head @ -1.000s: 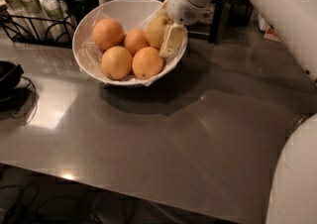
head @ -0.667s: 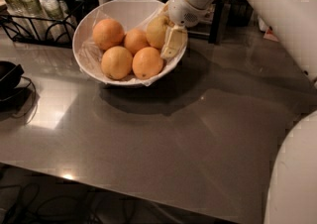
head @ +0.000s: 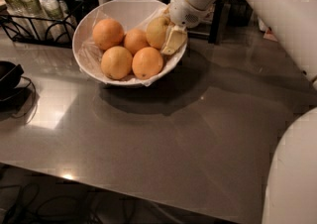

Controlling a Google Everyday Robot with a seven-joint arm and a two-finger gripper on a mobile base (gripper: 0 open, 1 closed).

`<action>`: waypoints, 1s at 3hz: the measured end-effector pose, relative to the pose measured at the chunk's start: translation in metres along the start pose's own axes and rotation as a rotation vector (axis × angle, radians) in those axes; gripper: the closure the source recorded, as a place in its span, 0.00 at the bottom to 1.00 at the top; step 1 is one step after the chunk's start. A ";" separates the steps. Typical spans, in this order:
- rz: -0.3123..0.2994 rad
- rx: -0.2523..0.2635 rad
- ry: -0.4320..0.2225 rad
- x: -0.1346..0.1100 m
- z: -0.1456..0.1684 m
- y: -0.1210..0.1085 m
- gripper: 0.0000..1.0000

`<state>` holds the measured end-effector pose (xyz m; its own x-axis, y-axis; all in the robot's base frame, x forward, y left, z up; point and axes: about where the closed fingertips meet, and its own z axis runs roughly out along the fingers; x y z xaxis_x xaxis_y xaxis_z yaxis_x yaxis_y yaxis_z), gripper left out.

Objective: Pick orange from white bowl

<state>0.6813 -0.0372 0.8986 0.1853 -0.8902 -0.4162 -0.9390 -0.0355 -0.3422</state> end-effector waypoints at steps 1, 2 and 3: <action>0.000 0.000 0.000 0.000 0.000 0.000 0.91; 0.000 0.000 0.000 0.000 0.000 0.000 1.00; 0.000 0.007 -0.033 -0.007 -0.002 -0.003 1.00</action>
Offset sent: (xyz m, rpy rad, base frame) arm 0.0000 0.0000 0.0000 0.0000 0.0000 0.0000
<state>0.6819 -0.0319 0.9040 0.1953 -0.8747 -0.4436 -0.9368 -0.0324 -0.3485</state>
